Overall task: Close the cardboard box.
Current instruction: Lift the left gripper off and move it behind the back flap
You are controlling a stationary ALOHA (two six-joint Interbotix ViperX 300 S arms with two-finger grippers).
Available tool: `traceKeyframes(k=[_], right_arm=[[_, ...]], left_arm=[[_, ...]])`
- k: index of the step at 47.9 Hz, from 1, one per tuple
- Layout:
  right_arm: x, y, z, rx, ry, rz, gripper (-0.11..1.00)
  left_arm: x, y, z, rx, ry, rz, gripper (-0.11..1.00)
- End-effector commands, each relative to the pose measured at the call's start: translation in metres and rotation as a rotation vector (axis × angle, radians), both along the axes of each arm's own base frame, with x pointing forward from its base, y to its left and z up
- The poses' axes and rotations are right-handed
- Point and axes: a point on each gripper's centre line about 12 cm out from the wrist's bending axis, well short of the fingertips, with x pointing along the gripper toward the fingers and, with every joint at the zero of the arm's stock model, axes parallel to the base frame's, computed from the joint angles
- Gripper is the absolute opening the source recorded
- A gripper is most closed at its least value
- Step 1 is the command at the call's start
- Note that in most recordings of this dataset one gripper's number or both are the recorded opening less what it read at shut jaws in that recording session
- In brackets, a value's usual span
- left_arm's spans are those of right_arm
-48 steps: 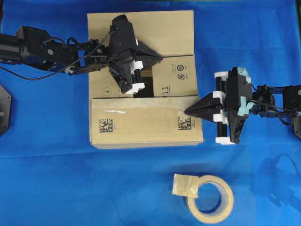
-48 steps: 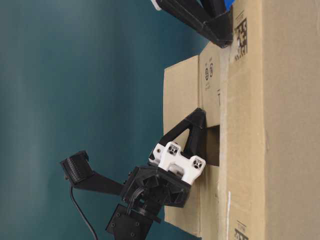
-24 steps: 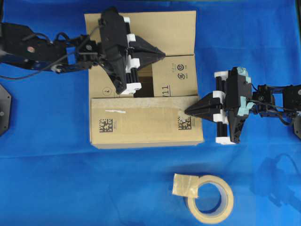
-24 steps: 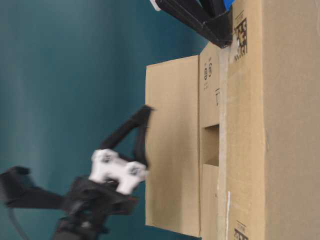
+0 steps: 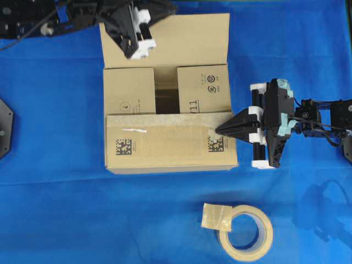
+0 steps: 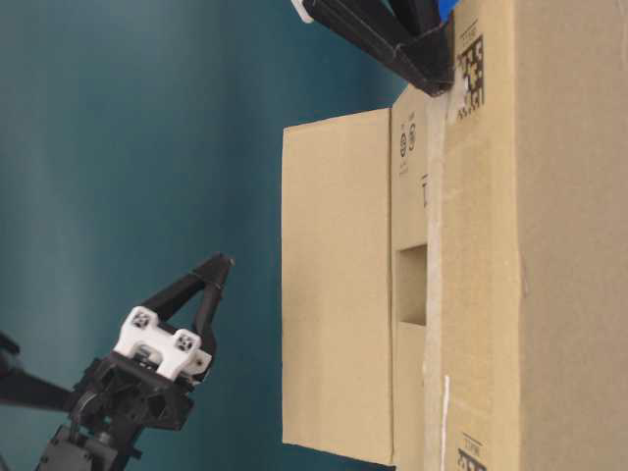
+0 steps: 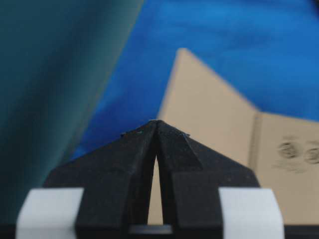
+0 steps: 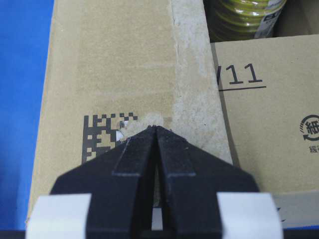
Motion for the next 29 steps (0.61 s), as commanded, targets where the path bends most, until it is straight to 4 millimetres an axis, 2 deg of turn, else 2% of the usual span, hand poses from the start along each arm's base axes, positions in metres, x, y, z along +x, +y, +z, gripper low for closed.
traceKeyframes(k=[1,7,14,29], right_arm=[[0.004,0.000,0.006,0.000,-0.029,-0.002,0.00],[0.004,0.000,0.007,0.000,-0.032,-0.004,0.00],[0.004,0.000,0.007,-0.001,-0.030,-0.003,0.00],[0.004,0.000,0.007,-0.002,-0.032,-0.002,0.00]], left_arm=[[-0.002,0.022,0.011,0.012,0.019,0.041,0.00],[-0.002,0.040,0.004,-0.012,0.079,0.074,0.00],[0.003,0.050,-0.018,-0.055,0.176,0.083,0.00],[0.006,0.046,-0.024,-0.086,0.226,0.072,0.00]])
